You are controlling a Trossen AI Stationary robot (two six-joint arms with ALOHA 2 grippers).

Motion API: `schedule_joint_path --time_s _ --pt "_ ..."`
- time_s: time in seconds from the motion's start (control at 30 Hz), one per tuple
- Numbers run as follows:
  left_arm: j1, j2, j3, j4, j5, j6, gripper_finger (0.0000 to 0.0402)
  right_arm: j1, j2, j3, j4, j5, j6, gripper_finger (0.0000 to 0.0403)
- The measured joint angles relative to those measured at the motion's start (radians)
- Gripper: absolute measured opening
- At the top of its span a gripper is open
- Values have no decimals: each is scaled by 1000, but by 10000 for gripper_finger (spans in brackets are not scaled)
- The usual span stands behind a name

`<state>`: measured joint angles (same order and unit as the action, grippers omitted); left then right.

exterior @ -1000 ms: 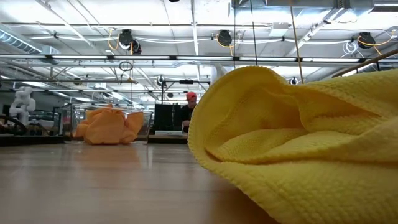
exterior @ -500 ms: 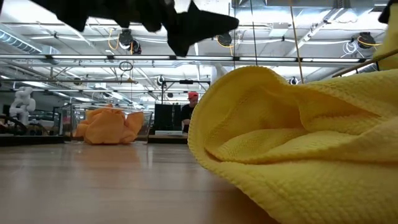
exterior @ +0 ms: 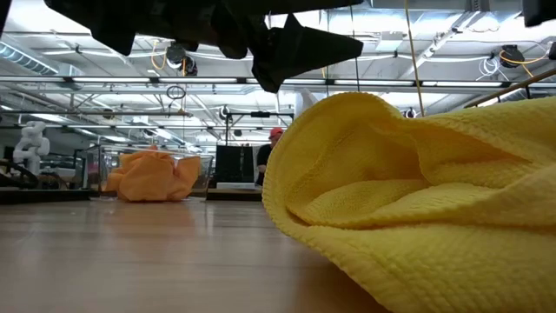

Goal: Sort microfiber towel by color & place in baskets
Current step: Put the top yellow microfiber cloth into the wire basket, then put the yellow microfiber cloth into the wire basket

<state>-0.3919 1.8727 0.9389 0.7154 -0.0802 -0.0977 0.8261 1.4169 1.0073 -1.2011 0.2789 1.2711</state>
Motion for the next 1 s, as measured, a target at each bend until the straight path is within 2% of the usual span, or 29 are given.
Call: schedule_joint_path --time_s 0.23,0.4,0.53,0.63,0.77,0.87,1.0 --pt "-24 50 29 -5 0 -1 281 0 35 0 71 -85 11 177" --pt "-29 56 29 -18 0 -30 281 0 -42 1 80 -126 46 266" --pt "-32 56 29 -22 42 -52 281 15 -128 1 129 -131 49 318" --pt "-40 56 29 -29 81 -38 281 25 -189 1 189 -128 6 339" --pt "-55 56 29 -54 86 7 281 40 -248 1 278 -109 -38 347" --pt "-62 56 29 -72 84 60 281 43 -265 2 358 -34 -118 347" --pt "-67 75 28 -69 77 127 281 47 -266 2 496 61 -304 342"
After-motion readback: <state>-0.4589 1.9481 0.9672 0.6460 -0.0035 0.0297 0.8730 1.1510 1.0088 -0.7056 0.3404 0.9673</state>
